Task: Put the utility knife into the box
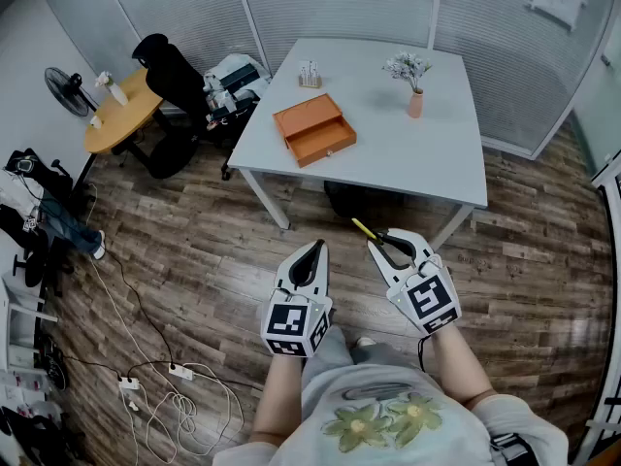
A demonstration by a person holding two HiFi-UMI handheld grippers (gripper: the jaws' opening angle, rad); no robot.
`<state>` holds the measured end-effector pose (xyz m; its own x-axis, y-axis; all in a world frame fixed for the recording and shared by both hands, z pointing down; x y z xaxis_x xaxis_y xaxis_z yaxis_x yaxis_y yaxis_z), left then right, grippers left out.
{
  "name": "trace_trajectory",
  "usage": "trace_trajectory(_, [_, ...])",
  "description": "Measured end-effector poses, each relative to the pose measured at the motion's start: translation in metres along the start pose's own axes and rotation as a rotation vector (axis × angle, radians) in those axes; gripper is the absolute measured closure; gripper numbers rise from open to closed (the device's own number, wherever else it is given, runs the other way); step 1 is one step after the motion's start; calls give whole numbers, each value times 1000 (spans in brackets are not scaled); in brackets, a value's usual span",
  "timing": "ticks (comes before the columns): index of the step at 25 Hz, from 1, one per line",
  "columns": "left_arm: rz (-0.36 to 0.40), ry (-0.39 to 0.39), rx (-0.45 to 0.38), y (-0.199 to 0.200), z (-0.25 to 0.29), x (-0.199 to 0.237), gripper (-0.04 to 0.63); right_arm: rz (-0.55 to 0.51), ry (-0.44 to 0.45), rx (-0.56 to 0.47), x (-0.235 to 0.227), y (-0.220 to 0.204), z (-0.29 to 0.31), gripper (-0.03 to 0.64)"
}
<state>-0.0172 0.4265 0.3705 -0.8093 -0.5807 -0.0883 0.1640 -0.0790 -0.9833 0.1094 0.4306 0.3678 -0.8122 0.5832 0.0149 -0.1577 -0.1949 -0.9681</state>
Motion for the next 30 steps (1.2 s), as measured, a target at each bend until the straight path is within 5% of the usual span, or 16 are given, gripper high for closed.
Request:
trace_trajectory(14, [26,-25,13,0,35,-10,595,6,-2,-20,-29,-4,4,563])
trace_trajectory(30, [35,-34,-36,27,180,138,595,-42,-23,-45,-123,59,174,563])
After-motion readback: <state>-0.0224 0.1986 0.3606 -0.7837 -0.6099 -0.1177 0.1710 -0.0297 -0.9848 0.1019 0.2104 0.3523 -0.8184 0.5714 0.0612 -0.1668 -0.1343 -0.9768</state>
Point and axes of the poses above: the fingertips, and each gripper's own axes: z forward along the fingers, x to its left, y out of its top, the point moved 4 cm from there along -z, backward along the fingers, and after that the axes turned 10 degrees about z, right-handed, at the moved point
